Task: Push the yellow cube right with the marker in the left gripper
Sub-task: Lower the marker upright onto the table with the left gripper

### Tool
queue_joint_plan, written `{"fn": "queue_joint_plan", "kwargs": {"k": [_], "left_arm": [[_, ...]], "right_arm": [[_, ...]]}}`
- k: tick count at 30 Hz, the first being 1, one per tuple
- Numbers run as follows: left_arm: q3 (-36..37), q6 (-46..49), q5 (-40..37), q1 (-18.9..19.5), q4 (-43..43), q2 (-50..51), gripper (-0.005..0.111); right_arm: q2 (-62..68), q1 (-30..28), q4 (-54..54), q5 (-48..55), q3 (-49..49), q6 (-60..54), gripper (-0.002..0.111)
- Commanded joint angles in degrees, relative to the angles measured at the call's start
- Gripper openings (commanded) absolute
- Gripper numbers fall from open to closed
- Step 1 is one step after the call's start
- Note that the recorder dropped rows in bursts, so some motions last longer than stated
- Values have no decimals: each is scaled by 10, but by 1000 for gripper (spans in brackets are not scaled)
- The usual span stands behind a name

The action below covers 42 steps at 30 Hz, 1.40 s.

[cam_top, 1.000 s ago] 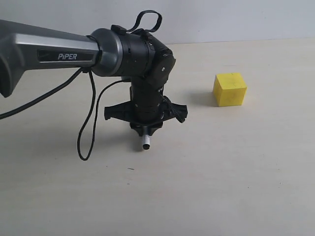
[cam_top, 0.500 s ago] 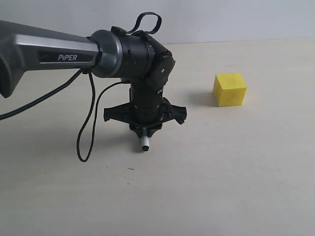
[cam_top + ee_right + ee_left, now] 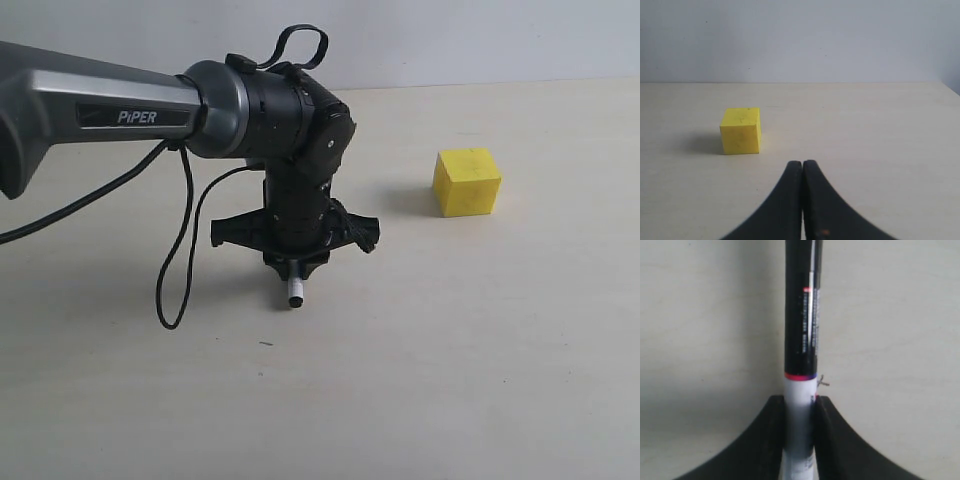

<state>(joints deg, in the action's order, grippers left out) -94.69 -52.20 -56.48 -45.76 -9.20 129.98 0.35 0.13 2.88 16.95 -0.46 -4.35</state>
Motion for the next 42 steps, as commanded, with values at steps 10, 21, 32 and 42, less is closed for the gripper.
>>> {"fn": "queue_joint_plan", "kwargs": {"k": [10,21,32,42], "left_arm": [[1,1,-1,-1,-3,-5,0],[1,25,-1,-1,-3,-5,34],[1,53,-1,-1,-3,-5,52],[1,115,26,0,-7,-42,50]], "right_arm": [[-3,2,0,-5,2,-1,0],[-3,2,1,-5,2,-1,0],[-3,2,1,-5,2,-1,0],[-3,2,1,-5,2,-1,0]]}}
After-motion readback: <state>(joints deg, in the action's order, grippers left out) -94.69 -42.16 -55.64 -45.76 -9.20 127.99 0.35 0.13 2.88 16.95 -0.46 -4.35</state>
